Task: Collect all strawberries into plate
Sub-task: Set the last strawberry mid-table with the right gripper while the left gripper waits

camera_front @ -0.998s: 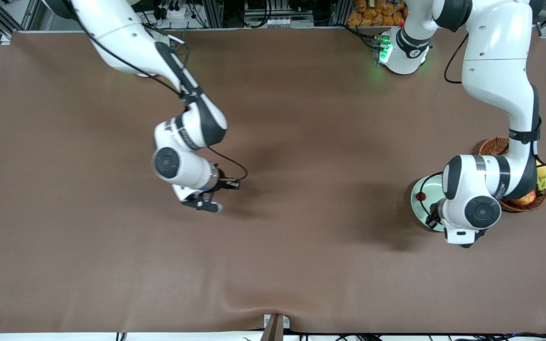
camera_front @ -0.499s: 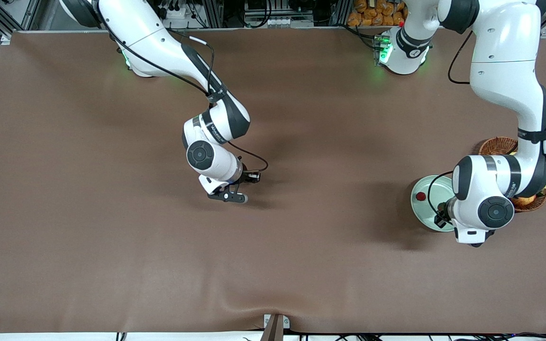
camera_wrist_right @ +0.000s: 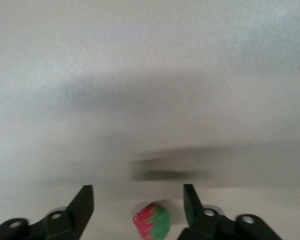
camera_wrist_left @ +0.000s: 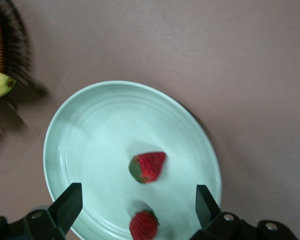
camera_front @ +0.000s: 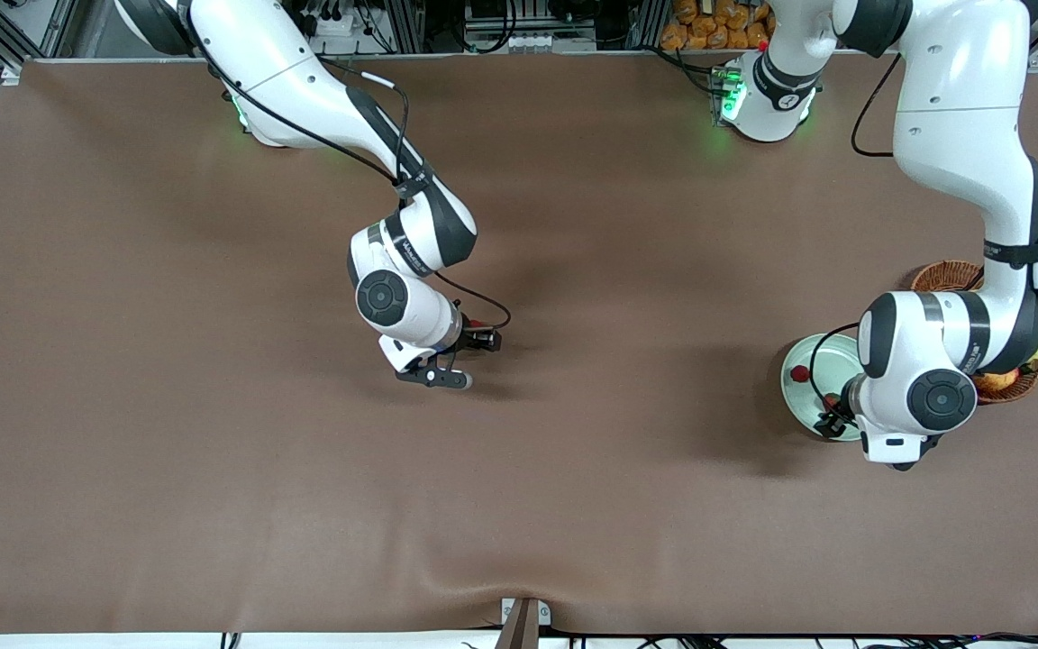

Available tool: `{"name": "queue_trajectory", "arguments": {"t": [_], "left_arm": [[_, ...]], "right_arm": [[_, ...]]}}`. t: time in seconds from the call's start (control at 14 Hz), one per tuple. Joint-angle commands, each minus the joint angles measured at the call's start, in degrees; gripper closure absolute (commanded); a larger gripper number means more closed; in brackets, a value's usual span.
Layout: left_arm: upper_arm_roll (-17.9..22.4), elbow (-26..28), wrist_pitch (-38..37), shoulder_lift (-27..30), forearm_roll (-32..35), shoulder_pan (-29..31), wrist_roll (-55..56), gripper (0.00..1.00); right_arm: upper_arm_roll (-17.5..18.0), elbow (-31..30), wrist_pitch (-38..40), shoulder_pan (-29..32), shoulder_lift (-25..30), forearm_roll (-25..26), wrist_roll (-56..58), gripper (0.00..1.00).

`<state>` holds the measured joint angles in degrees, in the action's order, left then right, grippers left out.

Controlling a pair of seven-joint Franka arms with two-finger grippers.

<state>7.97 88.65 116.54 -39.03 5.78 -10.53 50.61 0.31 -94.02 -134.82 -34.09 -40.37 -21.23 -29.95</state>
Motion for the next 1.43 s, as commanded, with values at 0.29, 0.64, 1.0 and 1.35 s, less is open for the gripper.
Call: {"name": "queue_trajectory", "arguments": {"t": [0.29,0.64,1.0,1.35], "left_arm": [[-11.03,-0.49,0.27,3.52,0.99,-3.97,3.17,0.0],[-16.84,-5.76,0.88,0.8,0.73,-13.97,11.44,0.0],[-17.38,-10.06,7.03,-3.32,-3.31,-22.94,13.11,0.0],[-15.63,-14.65,17.29,-10.01,-2.79,-31.65,17.24,0.0]], "right_arm": [[-0.31,2.79,6.04,7.45,6.51,0.13,0.6,0.0],[-0.23,3.06,23.25,14.14,18.72,14.25,0.6,0.0],[0.21,7.96,41.7,22.21,27.18,16.22,0.95,0.0],[1.44,11.67,52.45,33.9,31.49,15.95,19.54,0.0]]}}
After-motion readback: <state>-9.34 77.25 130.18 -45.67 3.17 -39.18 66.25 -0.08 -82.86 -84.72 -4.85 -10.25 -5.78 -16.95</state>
